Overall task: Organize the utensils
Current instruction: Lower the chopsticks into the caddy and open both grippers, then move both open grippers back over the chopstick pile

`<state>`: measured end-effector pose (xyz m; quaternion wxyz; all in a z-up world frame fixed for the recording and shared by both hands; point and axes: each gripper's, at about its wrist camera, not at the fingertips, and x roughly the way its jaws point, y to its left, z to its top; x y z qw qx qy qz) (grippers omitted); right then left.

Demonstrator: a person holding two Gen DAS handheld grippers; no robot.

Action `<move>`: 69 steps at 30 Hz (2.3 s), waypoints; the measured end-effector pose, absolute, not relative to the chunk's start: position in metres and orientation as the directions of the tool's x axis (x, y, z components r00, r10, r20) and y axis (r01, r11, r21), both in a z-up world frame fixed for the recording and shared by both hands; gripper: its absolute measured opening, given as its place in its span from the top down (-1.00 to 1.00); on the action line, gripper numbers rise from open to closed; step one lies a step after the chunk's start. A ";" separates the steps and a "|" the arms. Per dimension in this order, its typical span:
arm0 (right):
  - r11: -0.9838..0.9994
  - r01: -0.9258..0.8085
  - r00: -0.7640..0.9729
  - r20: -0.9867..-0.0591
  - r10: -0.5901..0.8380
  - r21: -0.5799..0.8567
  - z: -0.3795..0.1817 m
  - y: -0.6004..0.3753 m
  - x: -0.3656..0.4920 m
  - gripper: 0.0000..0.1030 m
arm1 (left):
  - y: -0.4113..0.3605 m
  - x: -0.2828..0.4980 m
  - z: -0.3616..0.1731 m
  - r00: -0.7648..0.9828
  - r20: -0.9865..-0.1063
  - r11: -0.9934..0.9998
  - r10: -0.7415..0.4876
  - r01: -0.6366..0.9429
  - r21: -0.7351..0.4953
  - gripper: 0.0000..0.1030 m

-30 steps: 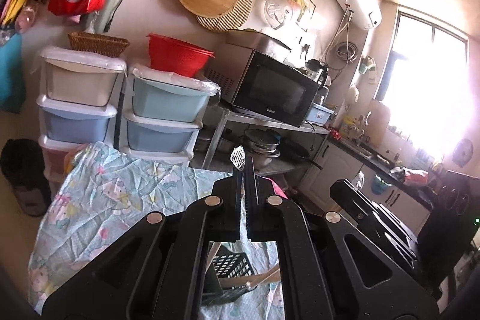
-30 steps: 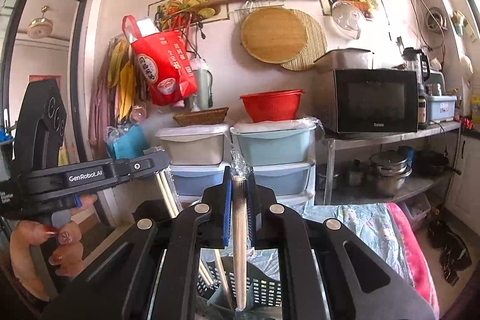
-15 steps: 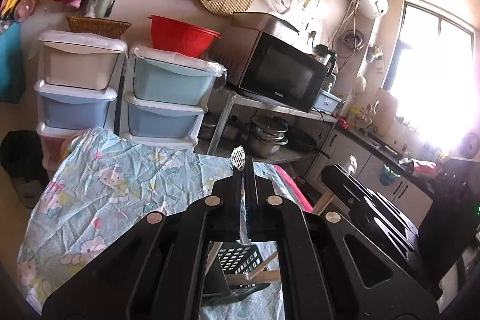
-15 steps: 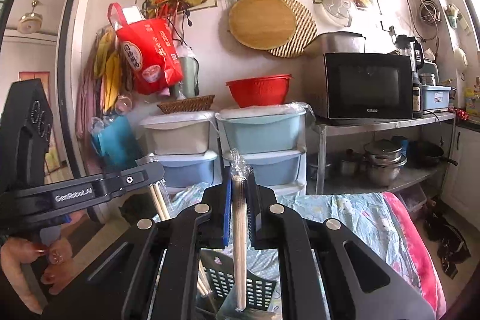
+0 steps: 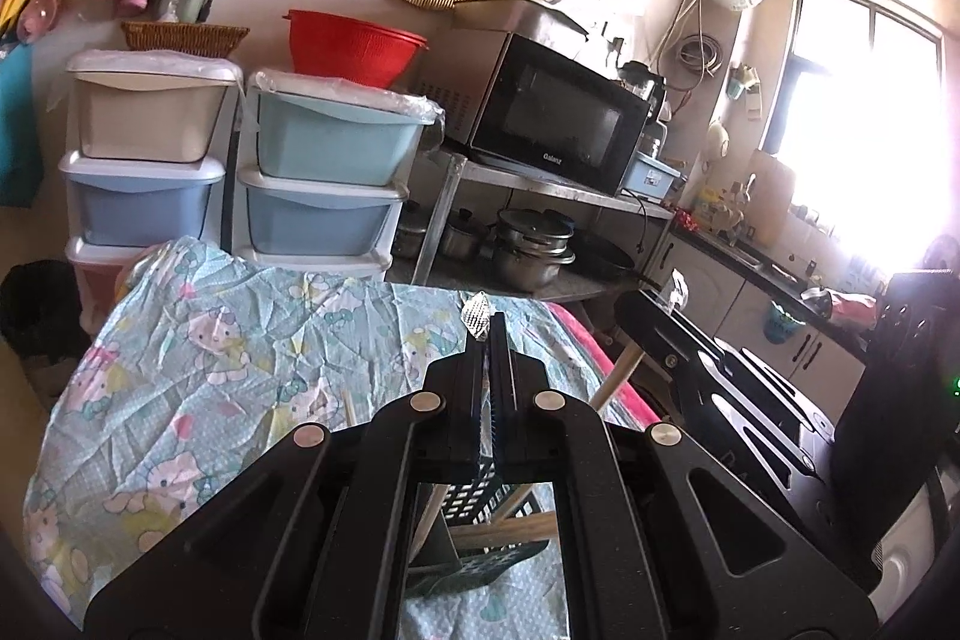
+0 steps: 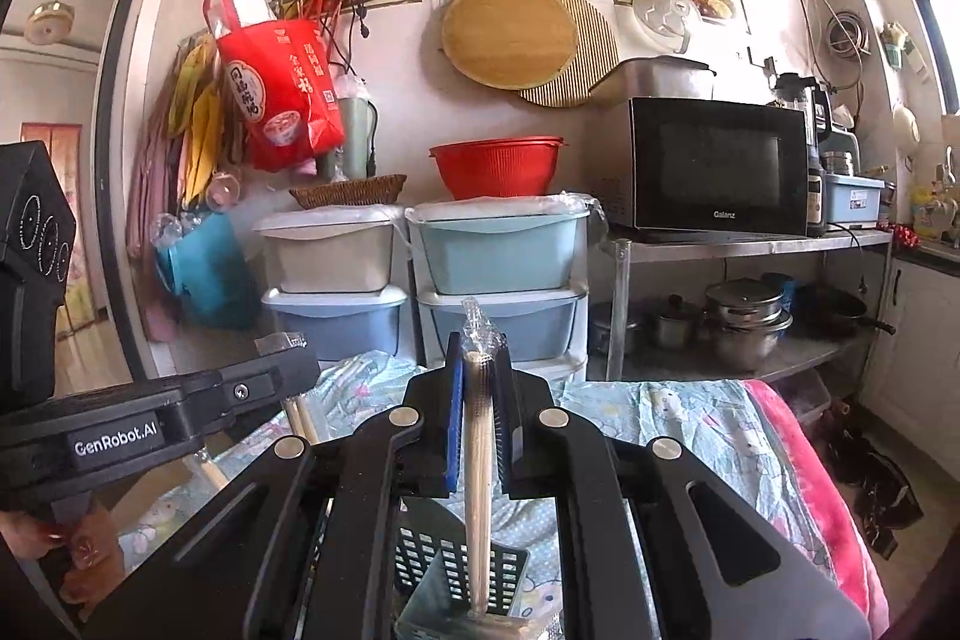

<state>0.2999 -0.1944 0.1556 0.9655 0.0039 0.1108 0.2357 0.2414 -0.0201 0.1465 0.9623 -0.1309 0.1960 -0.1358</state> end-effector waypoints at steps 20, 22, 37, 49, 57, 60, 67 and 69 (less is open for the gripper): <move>0.903 -0.419 0.835 -0.350 0.425 0.097 0.118 -0.198 0.309 0.72 | -0.028 0.246 0.110 0.854 -0.439 0.950 -0.279 0.178 -0.257 0.98; 0.904 -0.412 0.829 -0.364 0.425 0.115 0.116 -0.201 0.309 0.61 | -0.028 0.246 0.108 0.850 -0.449 0.951 -0.277 0.176 -0.254 0.97; 0.884 -0.426 0.793 -0.392 0.467 0.191 0.120 -0.222 0.289 0.06 | -0.016 0.217 0.118 0.864 -0.437 0.959 -0.250 0.160 -0.233 -0.17; 0.887 -0.430 0.811 -0.360 0.461 0.167 0.130 -0.234 0.257 -0.13 | -0.002 0.185 0.127 0.890 -0.392 0.957 -0.235 0.141 -0.252 -0.79; 0.886 -0.430 0.811 -0.357 0.464 0.173 0.126 -0.245 0.236 -0.18 | 0.003 0.164 0.121 0.889 -0.389 0.953 -0.241 0.140 -0.270 -0.79; 0.884 -0.437 0.809 -0.357 0.467 0.166 0.125 -0.245 0.229 -0.18 | 0.005 0.158 0.118 0.889 -0.389 0.951 -0.241 0.136 -0.277 -0.79; 0.876 -0.453 0.798 -0.364 0.481 0.165 0.122 -0.243 0.217 -0.18 | 0.011 0.150 0.109 0.884 -0.405 0.949 -0.234 0.118 -0.292 -0.79; 0.874 -0.457 0.792 -0.371 0.484 0.165 0.121 -0.242 0.216 -0.18 | 0.015 0.148 0.105 0.879 -0.413 0.947 -0.237 0.113 -0.302 -0.79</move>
